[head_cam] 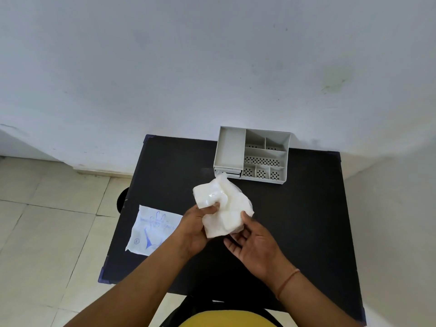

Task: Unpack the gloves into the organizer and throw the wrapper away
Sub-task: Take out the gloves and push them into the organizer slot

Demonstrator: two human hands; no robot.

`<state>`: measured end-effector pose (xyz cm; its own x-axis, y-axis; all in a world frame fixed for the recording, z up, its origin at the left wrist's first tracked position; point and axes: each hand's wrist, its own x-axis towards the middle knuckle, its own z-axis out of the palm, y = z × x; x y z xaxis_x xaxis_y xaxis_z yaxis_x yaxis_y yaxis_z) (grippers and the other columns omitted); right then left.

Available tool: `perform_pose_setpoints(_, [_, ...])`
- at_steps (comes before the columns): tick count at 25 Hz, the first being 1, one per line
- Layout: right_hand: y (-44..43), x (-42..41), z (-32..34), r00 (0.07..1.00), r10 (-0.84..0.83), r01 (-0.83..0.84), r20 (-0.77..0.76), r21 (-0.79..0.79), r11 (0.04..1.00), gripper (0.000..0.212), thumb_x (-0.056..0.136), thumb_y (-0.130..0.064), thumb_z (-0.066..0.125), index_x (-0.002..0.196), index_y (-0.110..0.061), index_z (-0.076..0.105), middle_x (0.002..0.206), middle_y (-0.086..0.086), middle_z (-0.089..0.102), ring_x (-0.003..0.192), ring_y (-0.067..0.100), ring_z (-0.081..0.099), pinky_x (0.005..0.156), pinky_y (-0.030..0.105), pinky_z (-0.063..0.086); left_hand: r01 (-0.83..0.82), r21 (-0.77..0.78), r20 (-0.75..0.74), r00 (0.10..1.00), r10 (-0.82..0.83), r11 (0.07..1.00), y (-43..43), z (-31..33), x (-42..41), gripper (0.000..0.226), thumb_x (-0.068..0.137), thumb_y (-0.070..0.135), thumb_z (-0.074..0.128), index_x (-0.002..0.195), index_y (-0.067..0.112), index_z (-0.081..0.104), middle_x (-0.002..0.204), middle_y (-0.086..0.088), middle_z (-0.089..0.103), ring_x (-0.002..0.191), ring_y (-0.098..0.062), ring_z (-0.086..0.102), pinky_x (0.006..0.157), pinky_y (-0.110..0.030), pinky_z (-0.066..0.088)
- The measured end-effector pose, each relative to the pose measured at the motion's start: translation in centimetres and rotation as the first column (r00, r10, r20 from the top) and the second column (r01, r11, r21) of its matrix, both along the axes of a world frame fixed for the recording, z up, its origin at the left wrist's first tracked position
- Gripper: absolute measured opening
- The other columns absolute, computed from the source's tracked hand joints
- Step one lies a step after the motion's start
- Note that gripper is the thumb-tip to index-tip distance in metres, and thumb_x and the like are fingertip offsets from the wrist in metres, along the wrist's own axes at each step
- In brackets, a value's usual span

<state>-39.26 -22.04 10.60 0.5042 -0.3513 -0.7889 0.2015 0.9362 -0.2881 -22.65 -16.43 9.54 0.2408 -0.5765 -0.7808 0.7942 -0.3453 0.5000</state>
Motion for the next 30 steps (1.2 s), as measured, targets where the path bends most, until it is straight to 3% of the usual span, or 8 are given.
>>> perform_pose_setpoints(4, [1.8,1.1,-0.2,0.994,0.104,-0.092,0.029,-0.287,0.953,0.068,0.086,-0.013,0.082,0.143,-0.038,0.055,0.139,0.004,0.071,0.13,0.03,0.065,0.109,0.061,0.051,0.044,0.16,0.079,0.995,-0.057,0.986,-1.2,0.0,-1.4,0.032,0.097,0.01,0.073,0.129,0.009,0.072,0.123,-0.019,0.08,0.109,-0.039,0.077,0.083,-0.047,0.068])
perform_pose_setpoints(7, [2.9,1.6,-0.2,0.974,0.158,-0.218,-0.161,-0.492,0.843,0.092,0.072,-0.006,0.093,0.145,-0.041,0.047,0.133,-0.001,0.072,0.123,0.023,0.07,0.103,0.054,0.058,0.084,0.305,0.203,0.968,-0.151,0.949,-1.7,-0.5,-1.5,0.028,0.1,0.018,0.073,0.126,0.007,0.072,0.117,-0.017,0.08,0.085,-0.026,0.076,0.046,-0.022,0.059])
perform_pose_setpoints(9, [3.3,1.6,-0.5,0.953,0.124,-0.26,-0.275,-0.54,0.801,0.093,0.069,-0.009,0.094,0.143,-0.04,0.049,0.13,-0.003,0.073,0.119,0.02,0.072,0.099,0.05,0.061,0.032,0.292,0.147,0.986,-0.079,0.956,-1.6,-0.9,-1.3,0.026,0.097,0.011,0.074,0.123,0.007,0.074,0.113,-0.016,0.081,0.087,-0.03,0.078,0.056,-0.029,0.063])
perform_pose_setpoints(12, [2.6,2.1,-0.7,0.959,-0.08,-0.054,-0.272,-0.452,0.89,0.057,0.084,-0.006,0.082,0.132,-0.031,0.065,0.121,0.003,0.078,0.111,0.028,0.076,0.092,0.059,0.062,0.038,0.202,0.042,0.998,-0.047,0.979,-0.7,-1.3,-1.0,0.031,0.094,0.003,0.074,0.125,0.006,0.074,0.114,-0.019,0.083,0.101,-0.04,0.081,0.078,-0.05,0.067])
perform_pose_setpoints(15, [2.1,2.0,-0.8,0.953,-0.104,0.005,-0.283,-0.331,0.944,0.032,0.095,-0.007,0.072,0.121,-0.025,0.074,0.116,0.008,0.081,0.105,0.033,0.078,0.088,0.06,0.063,0.087,0.193,0.07,0.992,-0.102,0.977,-0.2,-1.3,-0.7,0.035,0.09,0.001,0.077,0.125,0.003,0.071,0.112,-0.021,0.083,0.097,-0.039,0.082,0.075,-0.047,0.067])
perform_pose_setpoints(18, [2.1,1.5,-1.2,0.962,-0.143,0.088,-0.234,-0.23,0.969,0.029,0.097,-0.007,0.069,0.122,-0.02,0.074,0.116,0.011,0.081,0.108,0.035,0.077,0.086,0.053,0.064,0.188,0.178,0.108,0.972,-0.209,0.966,-0.3,-0.8,0.1,0.037,0.088,0.012,0.082,0.123,0.01,0.072,0.105,-0.013,0.086,0.096,-0.033,0.082,0.08,-0.047,0.067])
perform_pose_setpoints(22, [1.9,0.7,-2.2,0.929,-0.297,0.286,-0.221,-0.082,0.955,0.031,0.096,0.001,0.067,0.119,-0.019,0.073,0.113,0.01,0.082,0.105,0.035,0.076,0.073,0.043,0.067,0.213,0.214,0.112,0.964,-0.24,0.953,-2.5,-0.7,2.6,0.042,0.09,0.052,0.077,0.114,0.017,0.076,0.102,-0.006,0.083,0.099,-0.027,0.075,0.086,-0.047,0.059])
perform_pose_setpoints(30, [1.3,-0.7,-3.0,0.868,-0.469,0.471,-0.161,-0.032,0.882,0.036,0.093,0.004,0.067,0.122,-0.016,0.072,0.115,0.011,0.081,0.098,0.031,0.079,0.064,0.037,0.067,0.106,0.305,0.12,0.982,-0.148,0.946,-14.2,-7.5,6.7,0.033,0.103,0.006,0.057,0.135,0.002,0.067,0.106,-0.011,0.071,0.09,-0.024,0.069,0.066,-0.042,0.057])
